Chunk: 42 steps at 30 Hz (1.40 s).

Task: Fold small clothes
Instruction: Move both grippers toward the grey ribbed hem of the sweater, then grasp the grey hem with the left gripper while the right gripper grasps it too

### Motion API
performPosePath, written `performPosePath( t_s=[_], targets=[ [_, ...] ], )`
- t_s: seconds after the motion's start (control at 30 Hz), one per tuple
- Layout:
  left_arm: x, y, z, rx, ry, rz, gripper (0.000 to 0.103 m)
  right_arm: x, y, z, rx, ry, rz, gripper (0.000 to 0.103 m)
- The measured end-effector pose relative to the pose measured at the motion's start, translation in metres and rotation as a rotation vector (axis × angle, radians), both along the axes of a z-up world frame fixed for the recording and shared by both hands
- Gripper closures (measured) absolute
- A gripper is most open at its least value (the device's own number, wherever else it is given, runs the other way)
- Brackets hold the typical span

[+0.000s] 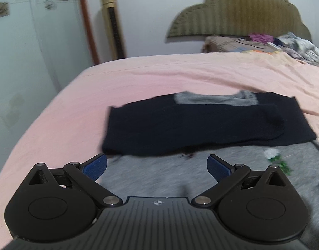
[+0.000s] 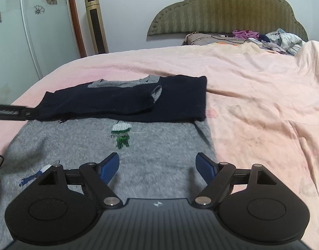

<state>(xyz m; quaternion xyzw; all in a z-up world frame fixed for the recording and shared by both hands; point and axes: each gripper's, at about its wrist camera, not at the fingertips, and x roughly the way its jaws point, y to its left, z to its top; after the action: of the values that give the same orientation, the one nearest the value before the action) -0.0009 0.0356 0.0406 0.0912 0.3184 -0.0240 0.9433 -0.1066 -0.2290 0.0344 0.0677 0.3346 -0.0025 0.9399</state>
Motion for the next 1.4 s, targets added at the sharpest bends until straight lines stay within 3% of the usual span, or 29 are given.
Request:
performPosePath(
  t_s=[0.23,0.47,0.57,0.67,0.73,0.83,0.93,1.03,1.13,1.2,1.4],
  targets=[
    [-0.014,0.087,0.018,-0.028,-0.019,0.210,0.000,-0.020,-0.020,-0.003,0.040,0.025,-0.018,0.022],
    [-0.037,0.161,0.048,0.173,-0.102,0.363,0.000,-0.036,-0.033,-0.009,0.052,0.063,-0.022,0.022],
    [-0.048,0.186,0.062,0.196,-0.116,0.398,0.000,-0.043,-0.040,-0.012,0.077,0.081,-0.022,0.022],
    [-0.059,0.197,0.071,0.162,-0.094,0.325,0.000,-0.051,-0.046,-0.013,0.098,0.098,-0.019,0.022],
    [-0.064,0.194,0.067,0.075,-0.035,0.202,0.000,-0.058,-0.050,-0.013,0.119,0.110,-0.013,0.022],
    [-0.067,0.180,0.044,-0.052,0.094,0.002,0.000,-0.068,-0.055,-0.013,0.155,0.124,-0.003,0.022],
    [-0.074,0.157,0.016,-0.063,0.167,-0.128,0.007,-0.078,-0.060,-0.015,0.205,0.150,0.021,0.023],
    [-0.078,0.143,-0.007,-0.048,0.221,-0.201,0.015,-0.086,-0.065,-0.018,0.236,0.161,0.046,0.024],
    [-0.068,0.148,-0.026,-0.096,0.301,-0.235,0.026,-0.092,-0.067,-0.021,0.255,0.158,0.072,0.024],
    [-0.070,0.154,-0.031,-0.139,0.308,-0.238,0.030,-0.095,-0.068,-0.022,0.283,0.154,0.087,0.025],
    [-0.078,0.152,-0.032,-0.239,0.325,-0.323,0.040,-0.096,-0.061,-0.028,0.406,0.174,0.175,0.058]
  ],
)
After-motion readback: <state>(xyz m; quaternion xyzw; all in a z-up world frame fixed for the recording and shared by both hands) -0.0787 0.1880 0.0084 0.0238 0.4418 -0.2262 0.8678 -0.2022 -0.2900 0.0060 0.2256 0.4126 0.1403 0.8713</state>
